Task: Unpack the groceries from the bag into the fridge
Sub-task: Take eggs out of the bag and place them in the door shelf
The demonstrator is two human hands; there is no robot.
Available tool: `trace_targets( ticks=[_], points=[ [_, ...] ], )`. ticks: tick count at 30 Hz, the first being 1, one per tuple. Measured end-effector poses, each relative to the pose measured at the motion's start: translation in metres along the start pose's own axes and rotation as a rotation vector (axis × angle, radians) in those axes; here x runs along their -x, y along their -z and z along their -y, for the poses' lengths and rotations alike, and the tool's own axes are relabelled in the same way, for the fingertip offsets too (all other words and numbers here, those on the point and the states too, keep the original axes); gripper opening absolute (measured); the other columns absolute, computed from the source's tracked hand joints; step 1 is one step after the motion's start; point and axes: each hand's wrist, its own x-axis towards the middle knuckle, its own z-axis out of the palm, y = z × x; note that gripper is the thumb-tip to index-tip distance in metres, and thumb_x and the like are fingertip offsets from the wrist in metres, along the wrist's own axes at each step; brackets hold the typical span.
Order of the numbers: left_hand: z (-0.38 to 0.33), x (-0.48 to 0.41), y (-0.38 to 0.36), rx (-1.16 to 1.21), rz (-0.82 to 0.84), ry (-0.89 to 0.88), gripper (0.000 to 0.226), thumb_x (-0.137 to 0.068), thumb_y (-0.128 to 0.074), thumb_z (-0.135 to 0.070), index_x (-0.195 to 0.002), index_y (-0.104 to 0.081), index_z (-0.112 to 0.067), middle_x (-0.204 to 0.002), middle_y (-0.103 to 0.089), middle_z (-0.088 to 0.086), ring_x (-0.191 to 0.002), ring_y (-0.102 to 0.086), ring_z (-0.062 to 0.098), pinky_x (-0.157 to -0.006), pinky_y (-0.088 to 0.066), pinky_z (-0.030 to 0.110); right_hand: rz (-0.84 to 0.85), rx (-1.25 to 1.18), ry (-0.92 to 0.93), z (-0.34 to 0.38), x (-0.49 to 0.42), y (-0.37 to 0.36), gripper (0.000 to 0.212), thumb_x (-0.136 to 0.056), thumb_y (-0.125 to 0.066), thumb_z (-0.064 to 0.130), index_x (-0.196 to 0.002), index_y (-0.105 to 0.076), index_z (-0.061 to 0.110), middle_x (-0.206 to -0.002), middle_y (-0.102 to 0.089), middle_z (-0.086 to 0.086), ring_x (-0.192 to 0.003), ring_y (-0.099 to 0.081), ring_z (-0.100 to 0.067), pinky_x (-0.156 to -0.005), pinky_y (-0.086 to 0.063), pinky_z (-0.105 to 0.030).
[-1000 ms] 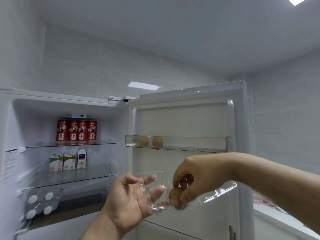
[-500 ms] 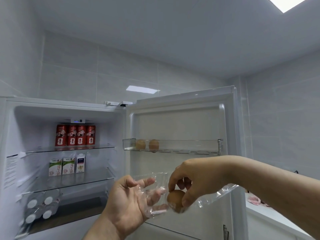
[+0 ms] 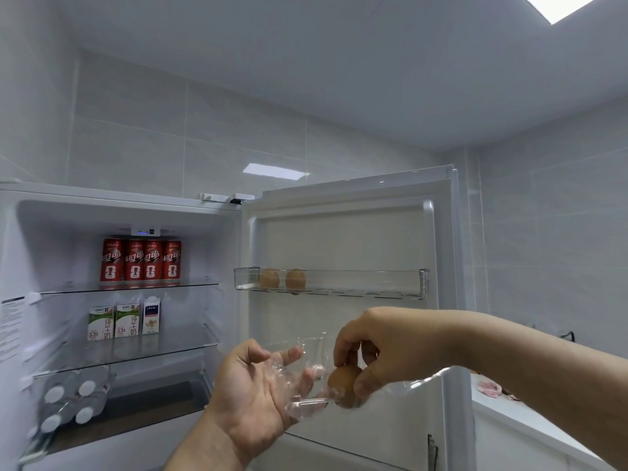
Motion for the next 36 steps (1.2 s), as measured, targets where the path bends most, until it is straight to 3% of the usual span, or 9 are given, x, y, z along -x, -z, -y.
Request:
trace_targets(
  ticks=[3,8,10,14,17,26,30,34,36],
  points=[
    [-0.001,-0.001,0.002,-0.008,0.004,0.012,0.037,-0.075,-0.037,-0.019,-0.103,-0.054,-0.002,-0.118,-0.051,0.042,-0.057,-0.059,0.033,-0.058,-0.056,0.051,0.010,-0.044,-0.001,0.002,0.002,0.004,0.031,-0.090,-0.069,0.027,-0.121,-0.066,0.027,-0.066,-0.053,0.045,-0.066,-0.055,0.013,-0.061,-0.041,-0.004],
    [-0.002,-0.006,0.003,0.005,-0.004,0.008,0.035,-0.075,-0.037,-0.019,-0.101,-0.053,-0.002,-0.109,-0.054,0.038,-0.061,-0.056,0.030,-0.057,-0.056,0.049,-0.046,-0.087,-0.022,-0.001,0.000,-0.003,0.025,-0.097,-0.059,0.027,-0.122,-0.061,0.030,-0.101,-0.063,0.021,-0.070,-0.061,-0.001,-0.064,-0.048,-0.013],
    [-0.001,-0.007,0.003,0.021,-0.011,-0.003,0.034,-0.075,-0.037,-0.020,-0.101,-0.052,-0.002,-0.103,-0.055,0.036,-0.062,-0.056,0.029,-0.058,-0.057,0.048,-0.093,-0.087,-0.017,-0.002,-0.001,-0.005,0.023,-0.097,-0.058,0.027,-0.119,-0.063,0.031,-0.094,-0.062,0.022,-0.071,-0.059,0.002,-0.062,-0.044,-0.009],
    [0.000,-0.009,0.002,0.024,-0.026,-0.011,0.036,-0.076,-0.037,-0.020,-0.105,-0.051,-0.003,-0.114,-0.051,0.038,-0.066,-0.054,0.029,-0.055,-0.056,0.049,-0.090,-0.076,-0.012,-0.002,-0.001,-0.007,0.030,-0.092,-0.065,0.029,-0.122,-0.066,0.032,-0.069,-0.056,0.041,-0.069,-0.055,0.017,-0.061,-0.038,-0.002],
    [-0.001,-0.010,0.002,0.003,-0.021,-0.022,0.037,-0.074,-0.039,-0.019,-0.104,-0.052,-0.003,-0.111,-0.053,0.037,-0.065,-0.055,0.030,-0.057,-0.056,0.051,-0.088,-0.063,-0.012,-0.004,-0.003,-0.006,0.037,-0.087,-0.071,0.030,-0.124,-0.064,0.032,-0.065,-0.050,0.049,-0.066,-0.053,0.018,-0.059,-0.038,-0.002],
    [-0.008,-0.009,0.004,-0.043,-0.023,-0.024,0.035,-0.074,-0.038,-0.020,-0.101,-0.053,-0.001,-0.096,-0.060,0.037,-0.058,-0.058,0.030,-0.062,-0.057,0.053,-0.169,-0.067,-0.017,-0.008,-0.008,0.000,0.036,-0.086,-0.071,0.032,-0.122,-0.065,0.031,-0.092,-0.062,0.025,-0.086,-0.060,0.010,-0.073,-0.045,-0.004],
    [-0.016,-0.008,0.007,-0.034,-0.024,-0.012,0.036,-0.076,-0.038,-0.021,-0.102,-0.053,-0.002,-0.127,-0.048,0.045,-0.055,-0.061,0.033,-0.061,-0.056,0.057,-0.233,-0.099,-0.014,-0.008,-0.011,0.017,0.035,-0.084,-0.074,0.029,-0.118,-0.067,0.033,-0.098,-0.065,0.025,-0.091,-0.062,0.007,-0.080,-0.050,-0.010],
    [-0.023,-0.010,0.011,-0.019,-0.026,-0.024,0.037,-0.078,-0.038,-0.022,-0.106,-0.052,-0.002,-0.130,-0.044,0.046,-0.057,-0.061,0.035,-0.061,-0.055,0.059,-0.332,-0.190,0.001,-0.008,-0.020,0.035,0.035,-0.082,-0.076,0.023,-0.115,-0.069,0.031,-0.102,-0.070,0.017,-0.094,-0.066,0.001,-0.088,-0.054,-0.020],
    [-0.027,-0.012,0.013,-0.018,-0.026,-0.027,0.038,-0.079,-0.038,-0.022,-0.108,-0.052,-0.002,-0.129,-0.045,0.047,-0.058,-0.061,0.035,-0.061,-0.055,0.058,-0.379,-0.214,0.009,-0.009,-0.029,0.042,0.035,-0.081,-0.077,0.020,-0.114,-0.070,0.030,-0.101,-0.071,0.017,-0.093,-0.066,0.001,-0.085,-0.054,-0.018]
  ],
)
